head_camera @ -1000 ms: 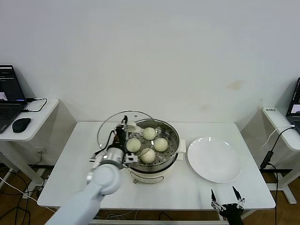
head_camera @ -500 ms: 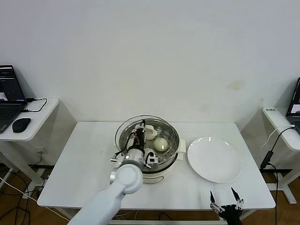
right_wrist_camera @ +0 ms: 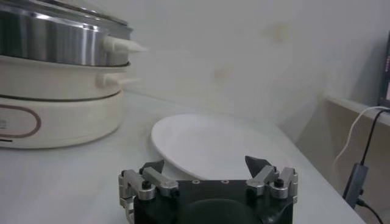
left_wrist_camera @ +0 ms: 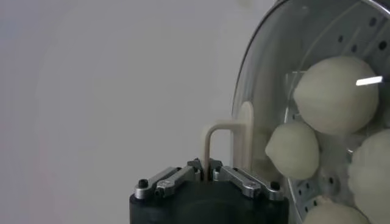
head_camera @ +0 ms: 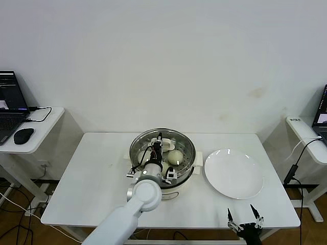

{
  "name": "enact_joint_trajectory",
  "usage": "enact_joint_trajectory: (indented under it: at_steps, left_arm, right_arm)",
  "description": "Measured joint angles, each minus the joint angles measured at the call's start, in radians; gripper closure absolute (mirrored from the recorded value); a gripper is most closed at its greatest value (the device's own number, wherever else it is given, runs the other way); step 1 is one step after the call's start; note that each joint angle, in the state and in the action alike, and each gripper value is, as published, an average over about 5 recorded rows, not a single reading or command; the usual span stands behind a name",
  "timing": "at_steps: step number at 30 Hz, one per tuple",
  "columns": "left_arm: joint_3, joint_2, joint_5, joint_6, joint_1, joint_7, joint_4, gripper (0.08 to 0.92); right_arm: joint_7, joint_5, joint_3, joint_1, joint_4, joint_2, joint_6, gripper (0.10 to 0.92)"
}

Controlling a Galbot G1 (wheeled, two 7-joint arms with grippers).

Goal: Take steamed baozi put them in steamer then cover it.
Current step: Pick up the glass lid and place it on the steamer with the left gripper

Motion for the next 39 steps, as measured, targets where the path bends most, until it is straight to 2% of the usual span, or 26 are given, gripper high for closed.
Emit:
enact_joint_trajectory:
  at_steps: [12,39]
  left_arm:
    - [-0.002,-0.021,0.008,-0.003,0.005,-0.013,0.020,0.862]
    - [-0.011,-0.014,-0.004,-0.002,0.019,0.000,-0.018,0.862]
  right_arm:
    - [-0.001,-0.006,-0.007,0.000,-0.004,0.000,0.001,0.203]
    - [-0.001,-0.024,-0.021,0.002,-0.014,0.000,0.002,0.203]
